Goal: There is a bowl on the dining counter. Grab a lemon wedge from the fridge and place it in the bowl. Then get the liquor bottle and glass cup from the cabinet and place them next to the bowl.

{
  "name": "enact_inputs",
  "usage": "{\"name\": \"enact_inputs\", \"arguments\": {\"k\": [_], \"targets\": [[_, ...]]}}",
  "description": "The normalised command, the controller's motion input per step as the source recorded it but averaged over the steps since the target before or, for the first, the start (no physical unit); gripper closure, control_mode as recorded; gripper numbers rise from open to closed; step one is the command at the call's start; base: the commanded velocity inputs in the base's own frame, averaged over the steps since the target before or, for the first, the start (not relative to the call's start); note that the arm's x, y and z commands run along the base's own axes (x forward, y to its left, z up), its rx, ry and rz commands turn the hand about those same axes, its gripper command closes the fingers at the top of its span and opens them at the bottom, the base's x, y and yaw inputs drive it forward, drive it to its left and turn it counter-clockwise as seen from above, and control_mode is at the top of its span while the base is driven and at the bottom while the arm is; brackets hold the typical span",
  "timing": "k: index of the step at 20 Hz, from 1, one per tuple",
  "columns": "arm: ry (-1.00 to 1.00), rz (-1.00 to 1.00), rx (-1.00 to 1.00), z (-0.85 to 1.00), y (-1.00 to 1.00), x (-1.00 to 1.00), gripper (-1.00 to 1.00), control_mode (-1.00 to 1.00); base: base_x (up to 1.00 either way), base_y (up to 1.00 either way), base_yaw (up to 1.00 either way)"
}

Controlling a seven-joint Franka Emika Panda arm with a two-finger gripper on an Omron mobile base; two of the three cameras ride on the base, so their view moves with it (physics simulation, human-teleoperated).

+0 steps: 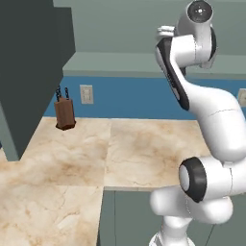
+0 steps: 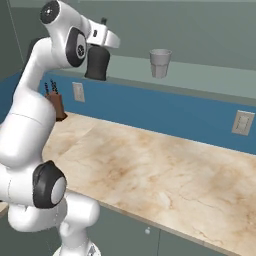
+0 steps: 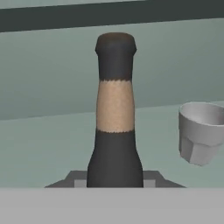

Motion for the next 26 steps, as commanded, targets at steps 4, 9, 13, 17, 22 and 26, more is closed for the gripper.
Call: {"name": "enact_inputs", "arguments": {"k": [4, 9, 13, 17, 22, 26], "targets": [[0.0, 0.0, 0.0, 0.0, 0.41, -1.0, 1.0, -1.0, 0.0, 0.0, 0.0], [0.0, 0.0, 0.0, 0.0, 0.41, -1.0, 1.0, -1.0, 0.0, 0.0, 0.0], [0.01, 0.0, 0.0, 0.0, 0.28, -1.0, 1.0, -1.0, 0.0, 0.0, 0.0], [0.01, 0.0, 0.0, -0.01, 0.2, -1.0, 1.0, -1.0, 0.0, 0.0, 0.0], [0.0, 0.07, -0.01, -0.08, 0.15, -1.0, 1.0, -1.0, 0.0, 0.0, 0.0], [0.01, 0.15, -0.04, -0.11, 0.0, -0.99, 1.0, -1.0, 0.0, 0.0, 0.0]]}}
